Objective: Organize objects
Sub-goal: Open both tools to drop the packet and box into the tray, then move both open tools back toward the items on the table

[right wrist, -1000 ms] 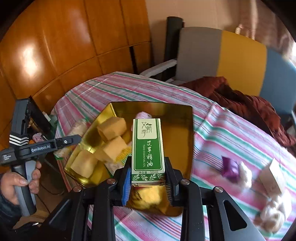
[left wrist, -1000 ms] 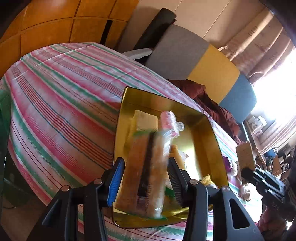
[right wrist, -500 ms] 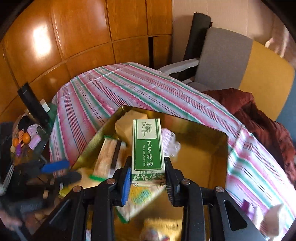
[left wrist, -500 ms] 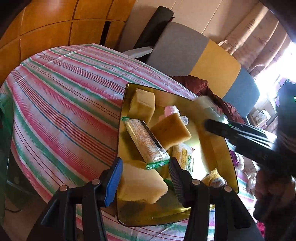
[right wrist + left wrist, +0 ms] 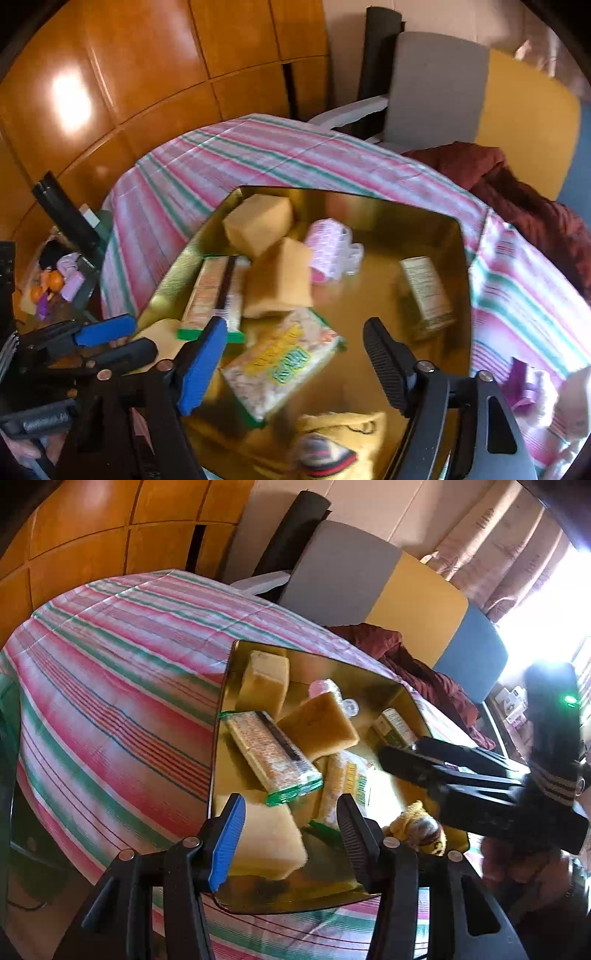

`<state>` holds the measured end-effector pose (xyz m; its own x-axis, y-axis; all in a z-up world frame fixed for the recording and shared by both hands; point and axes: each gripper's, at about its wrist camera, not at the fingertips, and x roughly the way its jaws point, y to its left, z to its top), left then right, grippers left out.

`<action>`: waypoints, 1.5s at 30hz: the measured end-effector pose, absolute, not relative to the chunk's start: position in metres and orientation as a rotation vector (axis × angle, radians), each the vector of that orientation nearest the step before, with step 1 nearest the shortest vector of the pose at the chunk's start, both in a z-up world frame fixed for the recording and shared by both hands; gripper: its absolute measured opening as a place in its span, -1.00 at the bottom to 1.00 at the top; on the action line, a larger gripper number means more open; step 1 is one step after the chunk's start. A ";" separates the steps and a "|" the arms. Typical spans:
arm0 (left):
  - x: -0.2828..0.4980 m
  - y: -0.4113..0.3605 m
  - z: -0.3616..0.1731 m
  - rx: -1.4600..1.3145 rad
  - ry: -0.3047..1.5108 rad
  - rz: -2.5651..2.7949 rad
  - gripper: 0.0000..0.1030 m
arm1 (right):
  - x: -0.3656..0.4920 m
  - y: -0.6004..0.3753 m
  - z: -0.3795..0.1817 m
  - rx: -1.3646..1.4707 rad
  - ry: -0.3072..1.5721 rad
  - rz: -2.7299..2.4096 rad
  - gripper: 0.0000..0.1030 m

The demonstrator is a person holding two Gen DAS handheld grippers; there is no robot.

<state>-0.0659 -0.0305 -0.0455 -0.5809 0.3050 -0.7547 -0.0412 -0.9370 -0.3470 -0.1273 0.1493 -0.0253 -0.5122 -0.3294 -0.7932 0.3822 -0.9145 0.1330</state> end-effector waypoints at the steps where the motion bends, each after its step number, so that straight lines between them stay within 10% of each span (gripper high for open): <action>1: -0.065 -0.031 -0.044 -1.314 -0.430 2.596 0.01 | -0.129 0.148 -0.027 1.256 0.071 -2.418 0.55; 16: -0.055 -0.030 -0.033 -1.278 -0.310 2.716 0.01 | -0.095 0.163 -0.018 1.228 -0.051 -2.549 0.98; 45: -0.023 0.010 -0.014 -1.149 -0.048 2.724 0.01 | -0.028 0.198 0.001 1.147 -0.043 -2.769 0.99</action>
